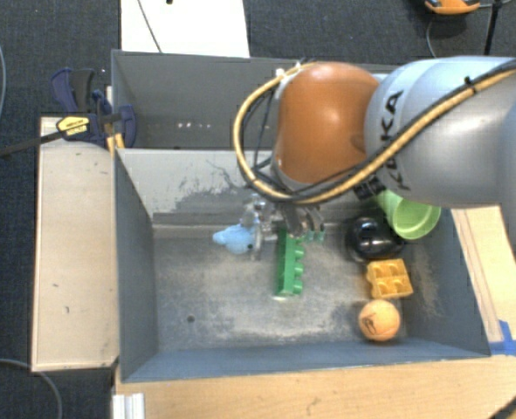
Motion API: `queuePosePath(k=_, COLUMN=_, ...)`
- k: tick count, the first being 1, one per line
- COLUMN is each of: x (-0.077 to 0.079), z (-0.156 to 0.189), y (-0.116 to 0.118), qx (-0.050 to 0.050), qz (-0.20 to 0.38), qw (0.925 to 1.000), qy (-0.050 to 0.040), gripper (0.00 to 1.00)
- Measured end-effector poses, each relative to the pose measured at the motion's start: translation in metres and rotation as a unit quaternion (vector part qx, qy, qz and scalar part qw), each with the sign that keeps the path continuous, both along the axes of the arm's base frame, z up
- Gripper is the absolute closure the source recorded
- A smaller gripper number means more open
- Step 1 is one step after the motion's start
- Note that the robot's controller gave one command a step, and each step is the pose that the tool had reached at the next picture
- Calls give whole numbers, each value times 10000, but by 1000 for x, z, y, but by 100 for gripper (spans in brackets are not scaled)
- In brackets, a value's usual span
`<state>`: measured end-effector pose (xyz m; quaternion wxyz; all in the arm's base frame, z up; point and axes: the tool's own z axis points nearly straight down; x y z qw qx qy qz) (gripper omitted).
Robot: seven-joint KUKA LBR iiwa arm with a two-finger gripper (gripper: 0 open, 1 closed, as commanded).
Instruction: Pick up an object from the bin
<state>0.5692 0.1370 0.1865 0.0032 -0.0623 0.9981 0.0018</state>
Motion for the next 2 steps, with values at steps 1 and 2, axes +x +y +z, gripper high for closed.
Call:
queuePosePath(k=1, x=0, z=0, y=0, qx=1, qz=-8, qw=10000, qy=2, gripper=100)
queuePosePath(k=2, x=2, z=43, y=-4, qx=-5, qz=-20, qw=10000, qy=27, gripper=100)
